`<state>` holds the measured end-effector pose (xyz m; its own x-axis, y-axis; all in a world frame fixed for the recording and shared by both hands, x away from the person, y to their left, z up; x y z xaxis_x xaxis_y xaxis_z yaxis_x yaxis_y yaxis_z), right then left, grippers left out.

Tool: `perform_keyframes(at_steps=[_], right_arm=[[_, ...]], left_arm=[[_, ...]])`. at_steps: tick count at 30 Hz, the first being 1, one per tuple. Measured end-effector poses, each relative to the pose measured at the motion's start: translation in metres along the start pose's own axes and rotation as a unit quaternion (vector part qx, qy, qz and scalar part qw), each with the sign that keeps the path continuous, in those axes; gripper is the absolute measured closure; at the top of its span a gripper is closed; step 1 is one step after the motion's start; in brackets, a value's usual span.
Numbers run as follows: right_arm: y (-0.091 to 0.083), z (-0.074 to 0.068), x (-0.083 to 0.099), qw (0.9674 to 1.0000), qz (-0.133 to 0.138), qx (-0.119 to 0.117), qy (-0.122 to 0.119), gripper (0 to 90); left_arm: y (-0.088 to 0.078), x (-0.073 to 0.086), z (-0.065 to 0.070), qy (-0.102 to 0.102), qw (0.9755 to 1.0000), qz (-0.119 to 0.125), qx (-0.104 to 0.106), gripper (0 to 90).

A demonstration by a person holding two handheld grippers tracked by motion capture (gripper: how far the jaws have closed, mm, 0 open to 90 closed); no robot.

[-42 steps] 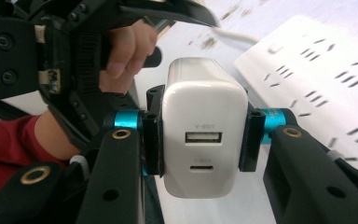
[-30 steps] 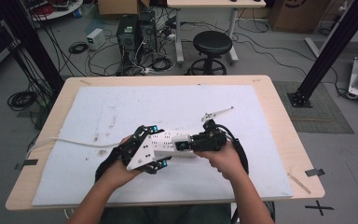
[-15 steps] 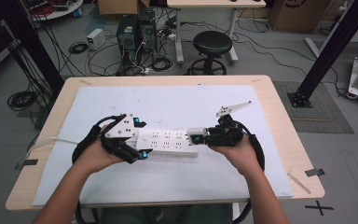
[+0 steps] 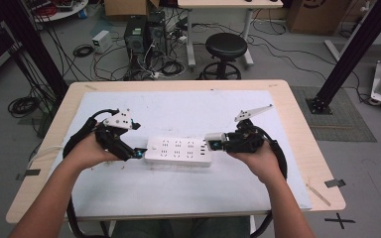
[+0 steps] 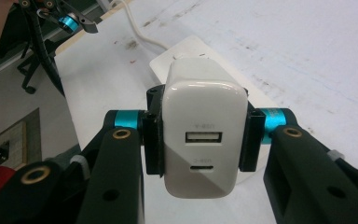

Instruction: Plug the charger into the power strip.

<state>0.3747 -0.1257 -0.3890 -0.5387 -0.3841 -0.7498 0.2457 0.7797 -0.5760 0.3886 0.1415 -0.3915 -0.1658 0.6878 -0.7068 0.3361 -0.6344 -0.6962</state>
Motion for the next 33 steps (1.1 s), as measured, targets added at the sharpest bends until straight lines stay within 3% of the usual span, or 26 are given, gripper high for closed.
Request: perform_keyframes(at_steps=[6, 7, 10, 11, 14, 16, 18, 19, 21, 22, 23, 25, 26, 28, 29, 31, 33], right_arm=[[0.000, 0.002, -0.003, 1.0000, -0.007, 0.002, -0.002, 63.1], [0.002, 0.002, -0.008, 0.9996, -0.025, 0.006, -0.010, 63.1], [0.002, 0.003, -0.009, 0.9995, -0.029, 0.004, -0.014, 63.1], [0.006, 0.006, -0.016, 0.9983, -0.052, 0.007, -0.027, 63.1], [0.008, 0.009, -0.019, 0.9969, -0.070, 0.014, -0.035, 63.1], [0.012, 0.013, -0.025, 0.9931, -0.102, 0.019, -0.055, 63.0], [0.012, 0.013, -0.025, 0.9931, -0.102, 0.019, -0.055, 63.0], [0.016, 0.015, -0.032, 0.9873, -0.134, 0.021, -0.082, 63.1], [0.018, 0.016, -0.034, 0.9858, -0.141, 0.021, -0.088, 63.1], [0.022, 0.017, -0.039, 0.9816, -0.161, 0.023, -0.099, 63.1], [0.024, 0.017, -0.041, 0.9796, -0.170, 0.021, -0.106, 63.1], [0.026, 0.018, -0.043, 0.9777, -0.179, 0.021, -0.108, 63.1], [0.030, 0.019, -0.047, 0.9726, -0.197, 0.019, -0.122, 63.1], [0.032, 0.020, -0.047, 0.9712, -0.202, 0.019, -0.125, 63.1], [0.036, 0.020, -0.050, 0.9674, -0.215, 0.017, -0.132, 63.0], [0.041, 0.021, -0.052, 0.9635, -0.229, 0.014, -0.138, 63.0], [0.044, 0.021, -0.052, 0.9619, -0.234, 0.014, -0.140, 63.0]], left_arm=[[-0.001, 0.011, -0.005, 0.002, 0.9998, -0.019, -0.002, 15.8], [-0.002, 0.015, -0.006, 0.007, 0.9997, -0.025, -0.005, 15.8], [-0.004, 0.018, -0.005, 0.001, 0.9996, -0.028, -0.003, 15.8], [-0.007, 0.022, -0.006, -0.001, 0.9995, -0.032, -0.006, 15.8], [-0.010, 0.026, -0.008, -0.003, 0.9993, -0.036, -0.013, 15.8], [-0.012, 0.030, -0.009, -0.005, 0.9990, -0.040, -0.018, 15.8], [-0.014, 0.032, -0.009, -0.002, 0.9988, -0.045, -0.019, 15.8], [-0.018, 0.036, -0.009, -0.005, 0.9986, -0.046, -0.024, 15.8], [-0.020, 0.037, -0.009, -0.004, 0.9986, -0.048, -0.022, 15.8], [-0.020, 0.038, -0.009, -0.006, 0.9986, -0.048, -0.023, 15.8], [-0.022, 0.040, -0.009, -0.008, 0.9985, -0.049, -0.024, 15.8], [-0.022, 0.040, -0.009, -0.008, 0.9985, -0.049, -0.024, 15.8], [-0.024, 0.043, -0.008, -0.010, 0.9982, -0.054, -0.023, 15.8], [-0.024, 0.045, -0.009, -0.016, 0.9978, -0.060, -0.023, 15.8], [-0.023, 0.046, -0.008, -0.019, 0.9975, -0.064, -0.024, 15.8], [-0.022, 0.048, -0.008, -0.016, 0.9971, -0.070, -0.025, 15.8], [-0.022, 0.048, -0.008, -0.016, 0.9971, -0.070, -0.025, 15.8]])
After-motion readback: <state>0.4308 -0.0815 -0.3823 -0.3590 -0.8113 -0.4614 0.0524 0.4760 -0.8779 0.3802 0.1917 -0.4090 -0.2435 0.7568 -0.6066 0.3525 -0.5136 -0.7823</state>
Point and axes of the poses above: each handheld gripper's, and its own axes: y roughly forward along the jaws, x roughly out of its underside, z roughly to its right, the point moved 9 cm from there along y, roughly forward along the jaws
